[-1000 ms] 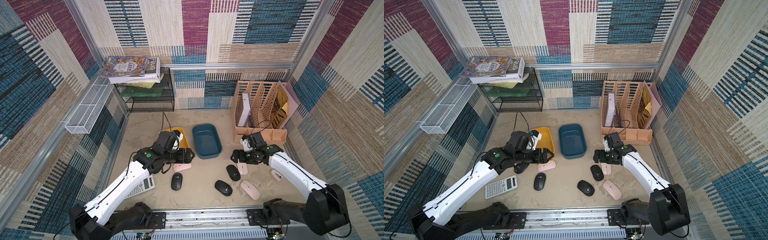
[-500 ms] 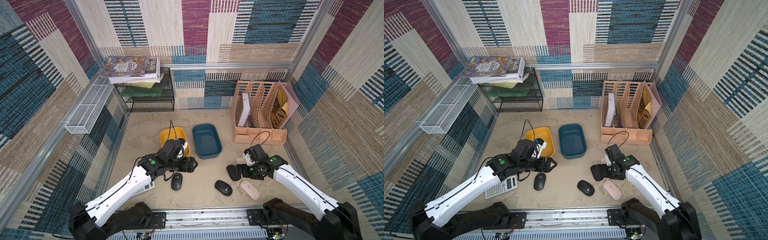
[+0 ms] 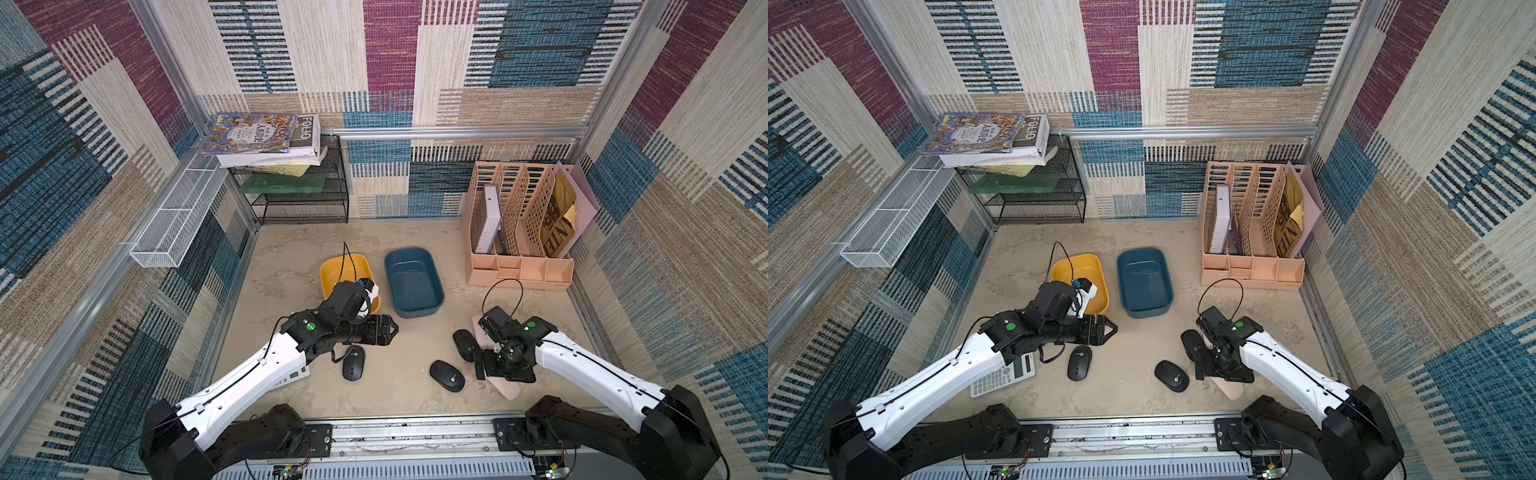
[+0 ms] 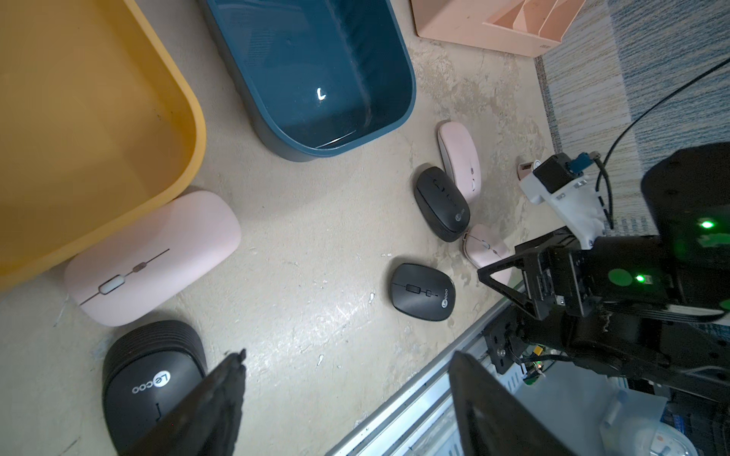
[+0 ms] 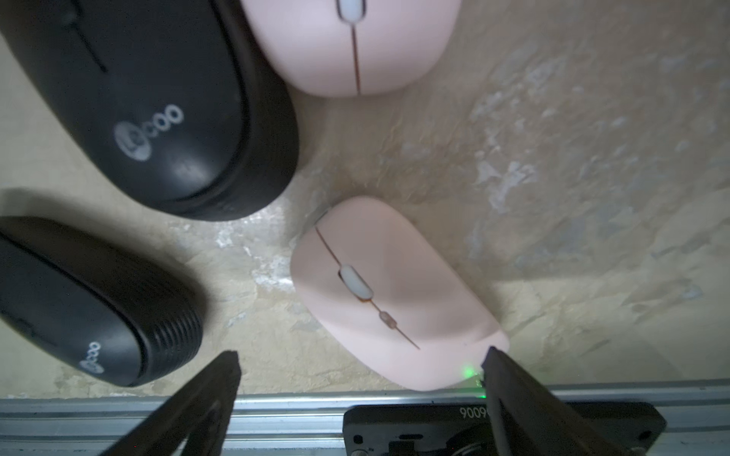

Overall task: Place the mice by color into the storage box
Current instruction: Pick up the mouse from the center of the board.

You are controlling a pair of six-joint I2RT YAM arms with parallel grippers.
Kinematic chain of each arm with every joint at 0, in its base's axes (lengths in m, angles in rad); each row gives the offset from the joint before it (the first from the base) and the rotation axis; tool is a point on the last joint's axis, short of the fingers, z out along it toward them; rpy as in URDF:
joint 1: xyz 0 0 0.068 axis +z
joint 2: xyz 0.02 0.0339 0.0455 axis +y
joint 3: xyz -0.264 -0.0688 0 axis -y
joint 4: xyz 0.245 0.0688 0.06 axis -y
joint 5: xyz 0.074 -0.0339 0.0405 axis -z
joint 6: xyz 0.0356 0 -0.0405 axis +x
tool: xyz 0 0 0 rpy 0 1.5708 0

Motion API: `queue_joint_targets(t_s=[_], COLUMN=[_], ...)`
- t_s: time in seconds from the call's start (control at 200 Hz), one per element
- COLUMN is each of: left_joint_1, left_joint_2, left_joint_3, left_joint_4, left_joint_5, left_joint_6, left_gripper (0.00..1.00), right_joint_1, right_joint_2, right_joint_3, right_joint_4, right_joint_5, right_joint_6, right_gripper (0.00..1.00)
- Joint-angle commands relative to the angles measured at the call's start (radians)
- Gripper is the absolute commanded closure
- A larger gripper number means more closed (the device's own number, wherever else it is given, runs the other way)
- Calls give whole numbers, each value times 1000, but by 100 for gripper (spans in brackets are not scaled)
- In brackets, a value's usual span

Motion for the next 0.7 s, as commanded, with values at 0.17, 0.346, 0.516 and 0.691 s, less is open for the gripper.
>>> queue_joint_targets(t_s=[0.17,0.346,0.516,0.691], left_joint_1=[-3,-3,-4,-4], left_joint_2=[20,24,35,44], left_joint_3=[-26,-48,-55,-60], left_joint_4=[71,96,104,123], left_joint_5=[43,58,66,73], left_joint_6=[-1,-1,9,8], left_gripper=[16,16,16,16], right_joint_1=[17,25,31,40], right_joint_2=[101,182,219,231], right_joint_3=[29,60,63,65], right_joint_4=[-43,-64,-61,-60], right_joint_5=[37,99,94,89], right_joint_6=[3,-14,-24,-31], right_gripper=[0,1,2,6])
